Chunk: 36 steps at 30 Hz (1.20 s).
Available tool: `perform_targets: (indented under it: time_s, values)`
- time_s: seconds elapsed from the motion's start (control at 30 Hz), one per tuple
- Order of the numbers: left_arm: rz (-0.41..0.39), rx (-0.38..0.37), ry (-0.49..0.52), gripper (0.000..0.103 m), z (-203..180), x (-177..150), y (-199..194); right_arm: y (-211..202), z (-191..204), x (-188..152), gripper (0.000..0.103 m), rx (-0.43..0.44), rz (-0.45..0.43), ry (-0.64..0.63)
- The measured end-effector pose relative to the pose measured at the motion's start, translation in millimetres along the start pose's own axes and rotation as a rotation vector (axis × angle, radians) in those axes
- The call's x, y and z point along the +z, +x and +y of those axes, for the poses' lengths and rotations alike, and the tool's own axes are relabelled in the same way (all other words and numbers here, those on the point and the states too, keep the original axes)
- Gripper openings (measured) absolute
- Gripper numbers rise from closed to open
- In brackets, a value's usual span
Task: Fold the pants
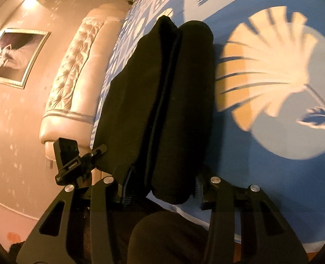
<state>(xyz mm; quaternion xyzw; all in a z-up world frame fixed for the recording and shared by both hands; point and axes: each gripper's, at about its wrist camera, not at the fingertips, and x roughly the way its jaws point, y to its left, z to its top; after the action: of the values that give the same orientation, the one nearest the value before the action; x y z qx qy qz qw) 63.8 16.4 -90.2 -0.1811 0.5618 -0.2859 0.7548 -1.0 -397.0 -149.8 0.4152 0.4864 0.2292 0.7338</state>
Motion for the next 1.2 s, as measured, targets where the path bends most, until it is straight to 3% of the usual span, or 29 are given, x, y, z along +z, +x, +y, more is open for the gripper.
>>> perform_targets:
  time_s: [0.13,0.2,0.23,0.3,0.33,0.43,0.63,0.8,0.83,0.87,0.9,1.0,1.03,1.2]
  values:
    - [0.029,0.001,-0.022,0.046,5,-1,-1,-3,0,1,0.057,-0.015,0.01,-0.009]
    - [0.018,0.03,0.018,0.048,-1,-4,-11,-16,0,3,0.077,-0.007,-0.025,-0.003]
    - [0.014,0.035,0.039,0.052,-3,-4,-16,-27,0,6,0.081,-0.006,-0.068,-0.004]
    - [-0.025,0.045,0.089,0.074,-6,-4,-29,-37,-4,13,0.09,-0.005,-0.103,0.0]
    - [-0.052,0.055,0.111,0.083,-6,-2,-34,-40,-9,19,0.09,-0.001,-0.114,0.013]
    - [-0.099,0.076,0.143,0.083,2,18,-37,-32,-22,37,0.09,0.007,-0.109,0.056]
    - [-0.074,0.012,0.023,0.083,29,76,6,-5,-19,75,0.09,0.041,-0.105,0.056]
    - [-0.069,-0.037,0.015,0.083,23,110,40,13,-14,92,0.09,0.086,-0.103,0.057]
    - [-0.063,-0.052,0.013,0.083,21,117,48,15,-13,94,0.09,0.082,-0.096,0.044]
    - [-0.052,-0.057,0.012,0.083,20,120,52,16,-12,94,0.083,0.072,-0.095,0.032]
    - [-0.035,-0.063,0.011,0.083,20,124,59,17,-14,94,0.064,0.042,-0.089,0.027]
    - [-0.01,-0.052,0.035,0.078,18,130,68,17,-26,92,0.041,0.045,-0.084,0.052]
    - [0.007,-0.044,0.068,0.056,15,131,71,16,-28,91,0.04,0.055,-0.087,0.05]
    - [0.0,-0.058,0.1,0.034,14,132,68,15,-26,89,0.034,0.09,-0.109,0.049]
